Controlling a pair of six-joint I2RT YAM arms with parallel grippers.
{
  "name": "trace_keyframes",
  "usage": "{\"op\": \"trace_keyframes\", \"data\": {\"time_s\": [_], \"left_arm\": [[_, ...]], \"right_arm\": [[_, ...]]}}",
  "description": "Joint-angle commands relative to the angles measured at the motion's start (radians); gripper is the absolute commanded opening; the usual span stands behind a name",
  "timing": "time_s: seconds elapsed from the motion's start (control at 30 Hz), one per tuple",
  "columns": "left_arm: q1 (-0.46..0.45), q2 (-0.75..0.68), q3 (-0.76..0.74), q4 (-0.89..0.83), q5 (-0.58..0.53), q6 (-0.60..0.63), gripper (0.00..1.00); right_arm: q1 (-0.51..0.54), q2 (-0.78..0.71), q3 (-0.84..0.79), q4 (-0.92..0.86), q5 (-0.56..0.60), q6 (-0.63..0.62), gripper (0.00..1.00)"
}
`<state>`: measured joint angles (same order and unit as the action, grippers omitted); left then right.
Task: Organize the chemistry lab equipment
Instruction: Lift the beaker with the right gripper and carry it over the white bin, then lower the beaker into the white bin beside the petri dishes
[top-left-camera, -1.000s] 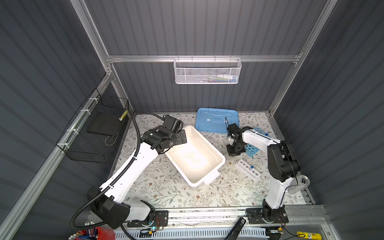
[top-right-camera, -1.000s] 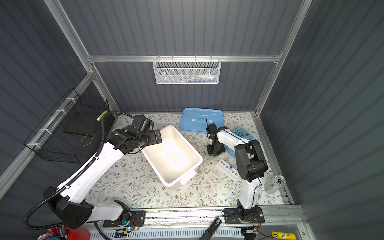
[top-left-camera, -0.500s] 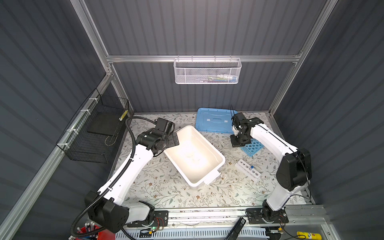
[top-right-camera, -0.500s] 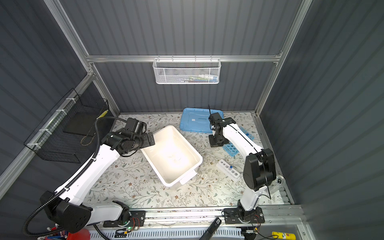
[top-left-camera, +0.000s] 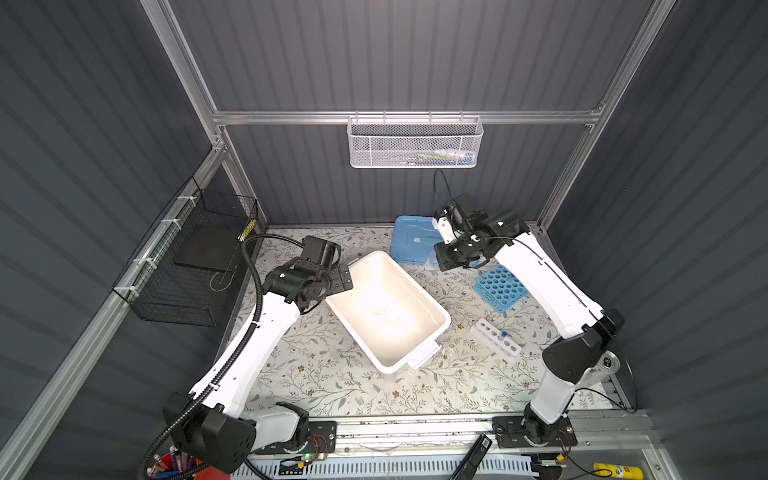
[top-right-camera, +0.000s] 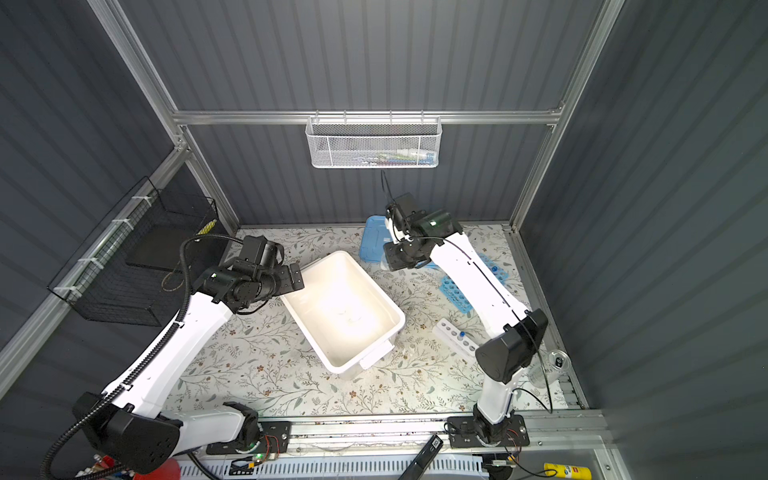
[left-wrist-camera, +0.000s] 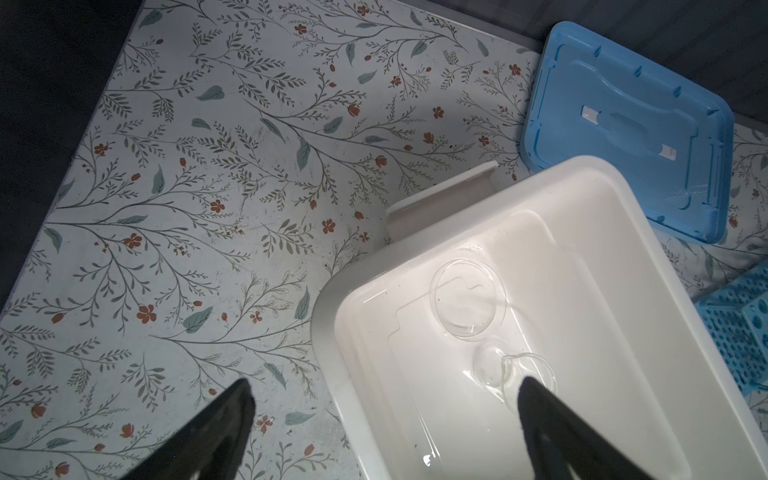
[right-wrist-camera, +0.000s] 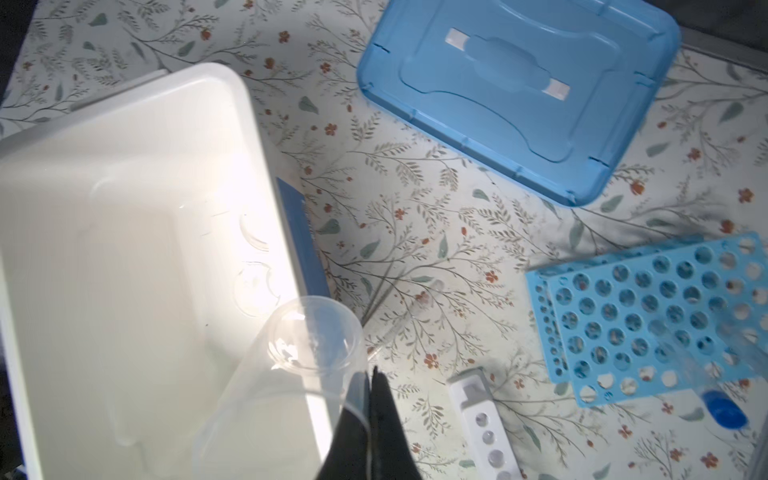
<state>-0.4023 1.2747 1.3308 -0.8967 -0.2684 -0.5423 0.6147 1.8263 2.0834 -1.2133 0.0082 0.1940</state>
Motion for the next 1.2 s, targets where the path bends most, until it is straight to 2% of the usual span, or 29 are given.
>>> {"op": "trace_keyframes", "data": {"time_s": [0.0,0.13,0.33,0.67,1.17], "left_arm": [[0.009,0.002,0.03,0.007,0.003,0.025,1.0],[0.034,0.013,0.027,0.032,0.008,0.044,1.0],[0.106,0.058,0.024,0.1,0.071,0.066,1.0],[0.157,0.1,0.04,0.158,0.112,0.104,1.0],[0.18,0.105,0.039,0.183,0.183,0.142,1.0]], "right_arm": [[0.044,0.081,0.083,-0.112,-0.019,-0.001,0.0],[0.088,0.156,0.176,-0.194,-0.016,-0.009,0.0],[0.114,0.149,0.096,-0.204,-0.001,-0.023,0.0],[0.162,0.196,0.168,-0.282,0.021,0.013,0.0],[0.262,0.225,0.147,-0.262,0.074,0.083,0.0]]}}
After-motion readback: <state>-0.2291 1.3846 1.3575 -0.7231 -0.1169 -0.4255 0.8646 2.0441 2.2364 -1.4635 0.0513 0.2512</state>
